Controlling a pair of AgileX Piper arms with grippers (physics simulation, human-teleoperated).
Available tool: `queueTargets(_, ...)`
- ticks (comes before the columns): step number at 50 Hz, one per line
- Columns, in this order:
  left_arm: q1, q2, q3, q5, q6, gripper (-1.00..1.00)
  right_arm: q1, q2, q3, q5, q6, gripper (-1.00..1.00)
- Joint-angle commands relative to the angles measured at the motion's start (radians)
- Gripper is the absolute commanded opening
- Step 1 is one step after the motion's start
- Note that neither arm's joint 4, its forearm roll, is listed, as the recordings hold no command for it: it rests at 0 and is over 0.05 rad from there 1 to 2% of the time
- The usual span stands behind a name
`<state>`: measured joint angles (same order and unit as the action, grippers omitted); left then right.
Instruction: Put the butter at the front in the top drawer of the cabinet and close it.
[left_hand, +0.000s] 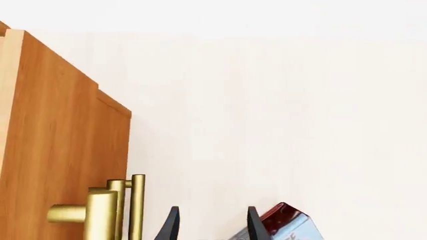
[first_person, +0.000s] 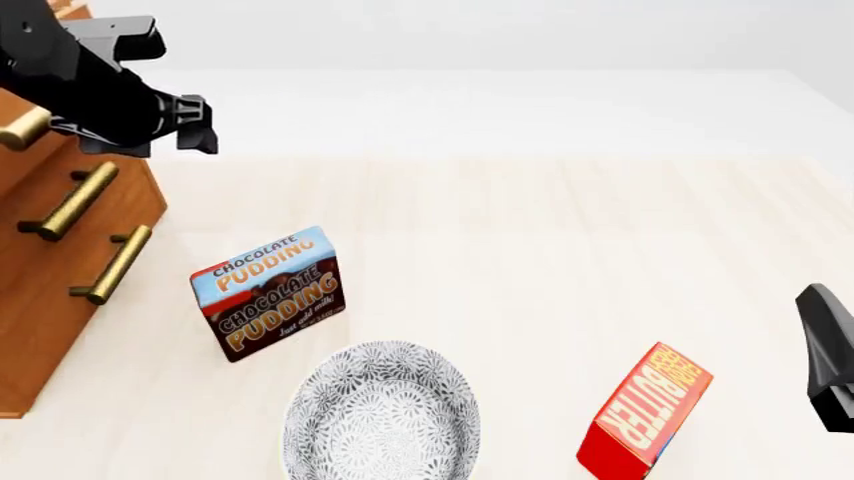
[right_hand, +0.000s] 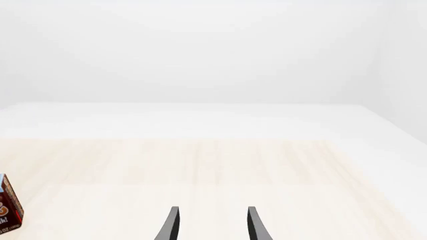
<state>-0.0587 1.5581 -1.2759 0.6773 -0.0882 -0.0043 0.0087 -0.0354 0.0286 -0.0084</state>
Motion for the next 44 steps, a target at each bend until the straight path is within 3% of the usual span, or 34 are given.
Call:
queueTargets(1,0.053,-0.023,0.027,0.008,0.009,1.00,0.001,-0.007,0.007,0.000,0.002,1.00)
queueTargets(31,0.160,-0.016,0.018,0.022,0.043,1.00,0.001,-0.007,0.007,0.000,0.002,1.00)
queueTargets(38,0.030,0.004,0.029,0.005,-0.015,1.00,0.001,-0.007,0.007,0.000,0.002,1.00)
queueTargets(44,-0.037,-0.013,0.041,0.006,0.010,1.00,0.001,-0.007,0.007,0.000,0.002,1.00)
